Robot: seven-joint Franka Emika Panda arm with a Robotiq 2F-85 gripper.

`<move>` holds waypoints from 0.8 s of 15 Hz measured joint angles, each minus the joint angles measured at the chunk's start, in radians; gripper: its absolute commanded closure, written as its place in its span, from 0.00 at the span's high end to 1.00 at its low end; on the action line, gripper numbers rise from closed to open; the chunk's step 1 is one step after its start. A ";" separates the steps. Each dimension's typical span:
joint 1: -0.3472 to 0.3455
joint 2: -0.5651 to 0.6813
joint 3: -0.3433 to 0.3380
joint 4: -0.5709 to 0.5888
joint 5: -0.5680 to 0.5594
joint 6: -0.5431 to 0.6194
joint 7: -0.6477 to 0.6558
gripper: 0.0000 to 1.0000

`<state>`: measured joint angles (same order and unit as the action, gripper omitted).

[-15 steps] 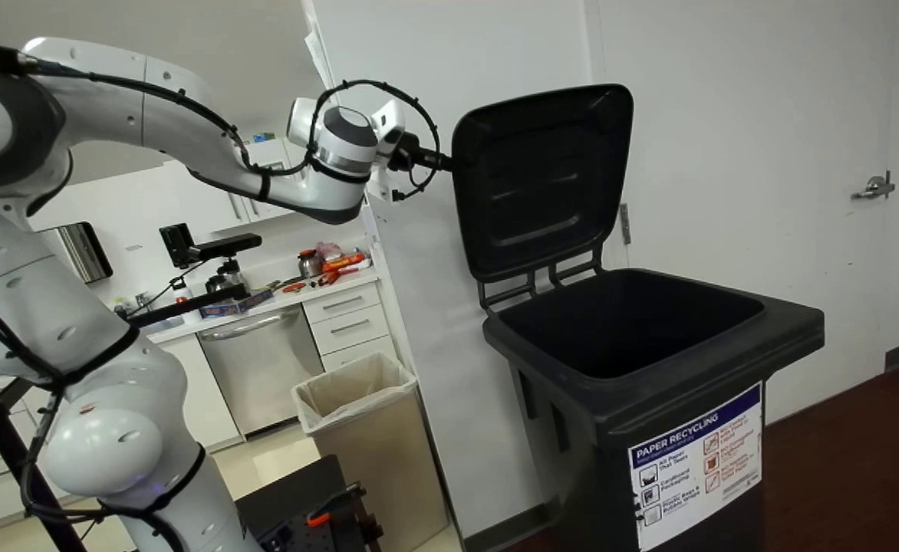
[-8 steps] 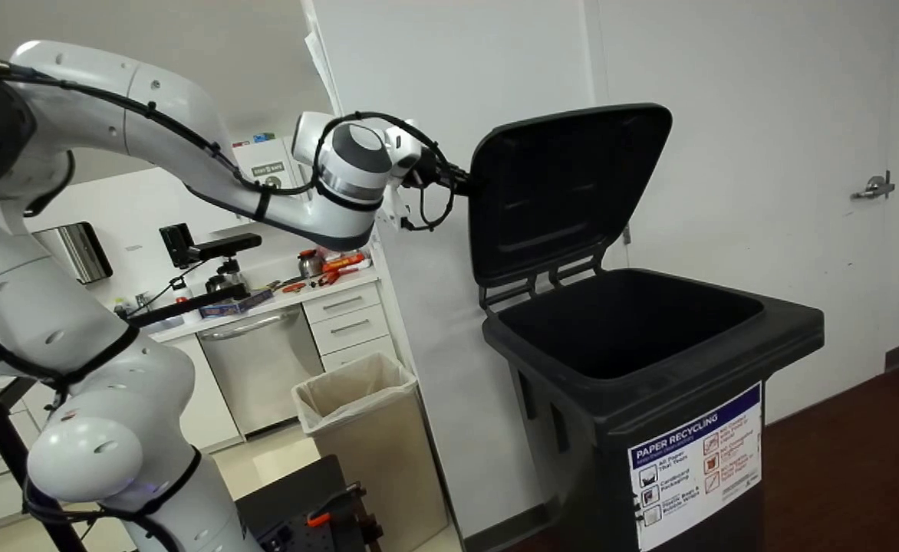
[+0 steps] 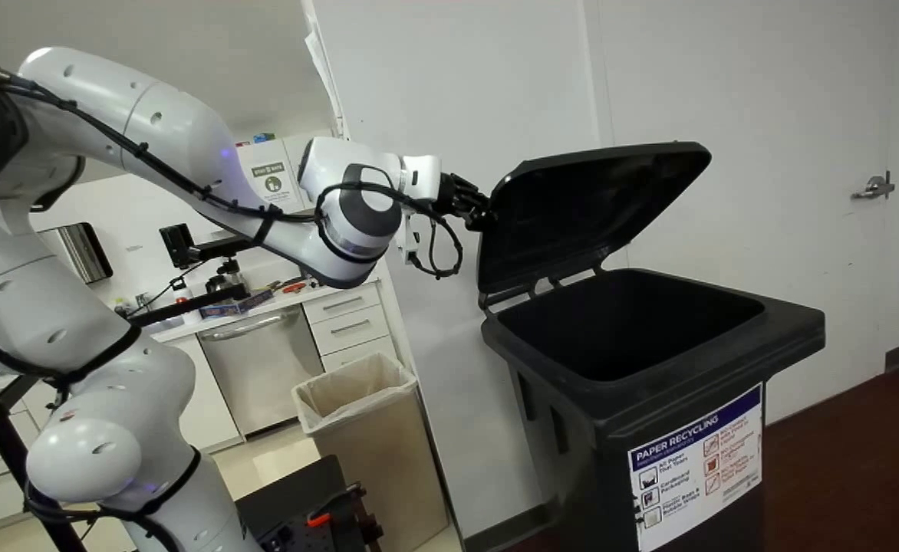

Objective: Close the lid of the big black bin.

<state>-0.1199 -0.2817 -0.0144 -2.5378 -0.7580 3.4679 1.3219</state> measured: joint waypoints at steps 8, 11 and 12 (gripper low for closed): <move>-0.019 0.059 -0.026 -0.027 0.058 0.037 0.031 0.06; -0.016 0.088 -0.048 -0.031 0.058 0.049 0.065 0.06; -0.015 0.097 -0.056 -0.034 0.058 0.054 0.079 0.06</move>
<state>-0.1350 -0.1849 -0.0700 -2.5719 -0.6996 3.5216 1.4013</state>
